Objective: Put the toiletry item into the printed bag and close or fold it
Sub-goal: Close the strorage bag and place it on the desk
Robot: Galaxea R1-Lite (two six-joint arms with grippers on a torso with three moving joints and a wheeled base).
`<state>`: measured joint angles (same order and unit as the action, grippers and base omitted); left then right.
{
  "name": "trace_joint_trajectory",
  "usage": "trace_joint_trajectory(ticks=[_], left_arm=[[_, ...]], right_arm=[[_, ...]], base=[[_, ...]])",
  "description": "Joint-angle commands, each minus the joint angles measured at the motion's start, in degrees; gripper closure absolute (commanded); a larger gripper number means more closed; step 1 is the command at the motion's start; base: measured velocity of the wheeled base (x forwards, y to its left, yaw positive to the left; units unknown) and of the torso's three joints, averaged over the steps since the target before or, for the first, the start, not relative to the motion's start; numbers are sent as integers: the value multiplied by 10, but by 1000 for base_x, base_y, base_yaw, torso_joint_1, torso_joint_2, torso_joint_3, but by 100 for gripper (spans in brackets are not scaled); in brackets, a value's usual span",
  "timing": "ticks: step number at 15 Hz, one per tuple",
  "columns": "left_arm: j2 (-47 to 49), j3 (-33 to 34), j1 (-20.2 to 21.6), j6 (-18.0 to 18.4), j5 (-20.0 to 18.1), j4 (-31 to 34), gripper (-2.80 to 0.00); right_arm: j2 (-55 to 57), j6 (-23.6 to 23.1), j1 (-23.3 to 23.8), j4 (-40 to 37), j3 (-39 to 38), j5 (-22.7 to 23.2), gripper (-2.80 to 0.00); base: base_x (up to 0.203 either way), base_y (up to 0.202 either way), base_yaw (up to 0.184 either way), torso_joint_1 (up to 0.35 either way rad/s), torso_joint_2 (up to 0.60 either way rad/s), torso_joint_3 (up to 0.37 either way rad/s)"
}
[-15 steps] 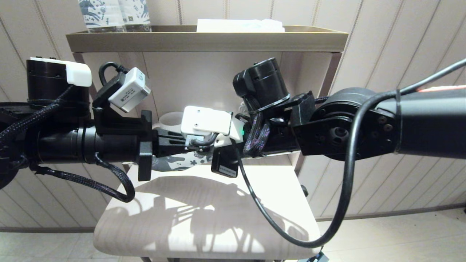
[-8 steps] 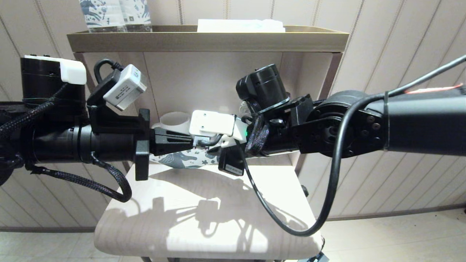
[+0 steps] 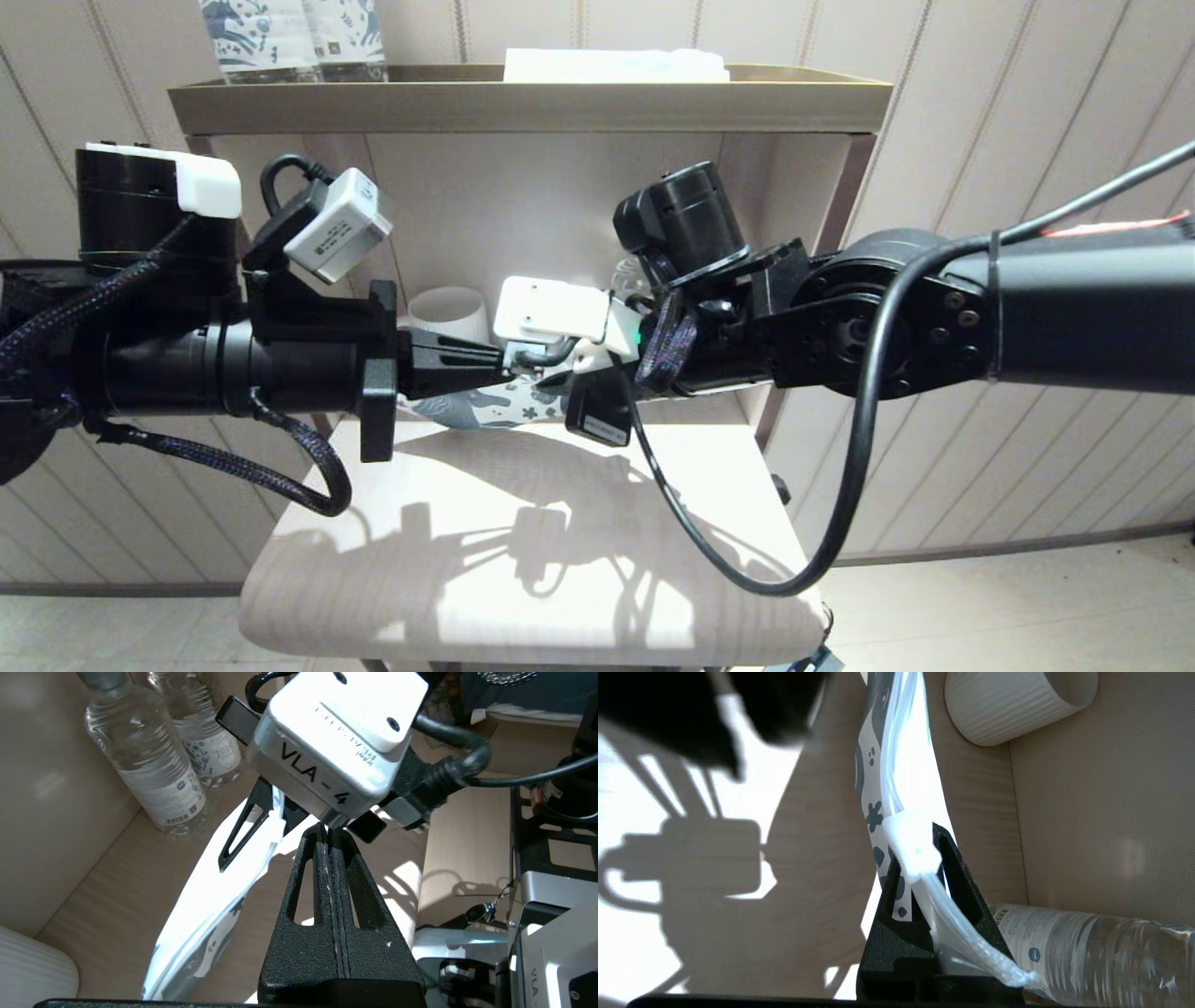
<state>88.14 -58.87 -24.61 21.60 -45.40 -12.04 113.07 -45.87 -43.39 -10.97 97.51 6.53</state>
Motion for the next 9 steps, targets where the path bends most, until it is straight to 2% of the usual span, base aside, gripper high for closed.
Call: trace_joint_trajectory(ticks=[1, 4, 5, 7, 8, 9], left_arm=[[7, -1, 0, 1, -2, -1, 0], [12, -19, 18, -16, -4, -1, 0], [17, -26, 18, -27, -3, -2, 0], [16, -25, 18, -28, -3, -3, 0], [15, -25, 18, -28, -3, -3, 0], [14, -22, 18, -28, -3, -3, 0]], right_arm=[[-2, 2, 19, 0, 1, 8, 0], [2, 47, 48, -3, 26, 33, 0], [4, 88, 50, -4, 34, 36, 0], [4, 203, 50, -10, 47, 61, 0], [0, 229, 49, -12, 44, 86, 0], [-5, 239, 48, -13, 31, 92, 0]], base=[[0, 0, 0, 0, 0, 0], [0, 0, 0, 0, 0, 0], [0, 0, 0, 0, 0, 0], [0, 0, 0, 0, 0, 0], [0, 0, 0, 0, 0, 0], [0, 0, 0, 0, 0, 0]])
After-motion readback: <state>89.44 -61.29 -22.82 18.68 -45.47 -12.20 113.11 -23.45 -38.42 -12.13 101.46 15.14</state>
